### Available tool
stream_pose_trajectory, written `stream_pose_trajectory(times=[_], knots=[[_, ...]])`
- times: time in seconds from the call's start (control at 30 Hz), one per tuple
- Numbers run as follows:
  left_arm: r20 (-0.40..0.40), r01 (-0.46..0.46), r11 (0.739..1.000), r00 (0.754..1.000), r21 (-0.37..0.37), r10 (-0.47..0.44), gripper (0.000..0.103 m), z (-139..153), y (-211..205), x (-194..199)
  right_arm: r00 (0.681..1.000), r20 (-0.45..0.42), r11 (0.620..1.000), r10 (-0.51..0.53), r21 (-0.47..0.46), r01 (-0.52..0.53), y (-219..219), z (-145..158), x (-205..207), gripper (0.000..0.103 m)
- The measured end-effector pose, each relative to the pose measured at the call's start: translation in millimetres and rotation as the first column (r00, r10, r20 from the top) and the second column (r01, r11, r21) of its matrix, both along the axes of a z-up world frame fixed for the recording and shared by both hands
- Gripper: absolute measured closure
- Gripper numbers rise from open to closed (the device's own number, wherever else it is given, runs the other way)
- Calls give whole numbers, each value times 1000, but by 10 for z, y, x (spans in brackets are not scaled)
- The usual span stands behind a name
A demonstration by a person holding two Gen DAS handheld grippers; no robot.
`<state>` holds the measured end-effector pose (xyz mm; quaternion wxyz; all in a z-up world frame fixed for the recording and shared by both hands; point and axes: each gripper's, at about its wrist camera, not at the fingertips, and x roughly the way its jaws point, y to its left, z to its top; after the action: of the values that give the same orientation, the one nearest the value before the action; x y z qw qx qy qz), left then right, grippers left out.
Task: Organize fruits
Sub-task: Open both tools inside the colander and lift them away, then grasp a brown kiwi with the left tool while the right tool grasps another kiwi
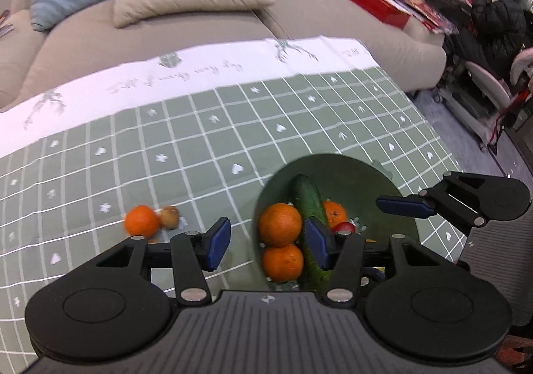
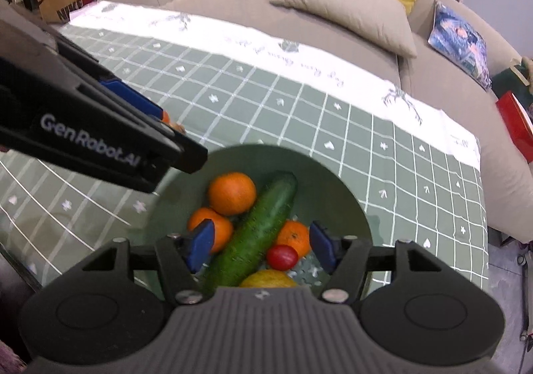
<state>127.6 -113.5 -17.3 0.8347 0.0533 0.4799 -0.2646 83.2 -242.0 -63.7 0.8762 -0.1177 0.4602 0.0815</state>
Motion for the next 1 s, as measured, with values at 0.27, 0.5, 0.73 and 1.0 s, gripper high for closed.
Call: stream_pose_trajectory(times=[0.27,0.5,0.73,1.0], knots=[[26,-106,993,994,-49,108,42,145,498,-75,998,70,997,0,80,-6,288,185,-48,33],[54,-188,980,980,-71,192,42,119,949,-193,993,111,984,-35,179,14,509,246,-72,32],[41,-254,962,965,-99,259,42,-4,1298,-271,995,101,978,-11,208,-10,722,166,-53,33],[16,-266,961,963,-79,268,48,-147,1389,-166,995,87,978,58,194,-74,848,89,141,51]])
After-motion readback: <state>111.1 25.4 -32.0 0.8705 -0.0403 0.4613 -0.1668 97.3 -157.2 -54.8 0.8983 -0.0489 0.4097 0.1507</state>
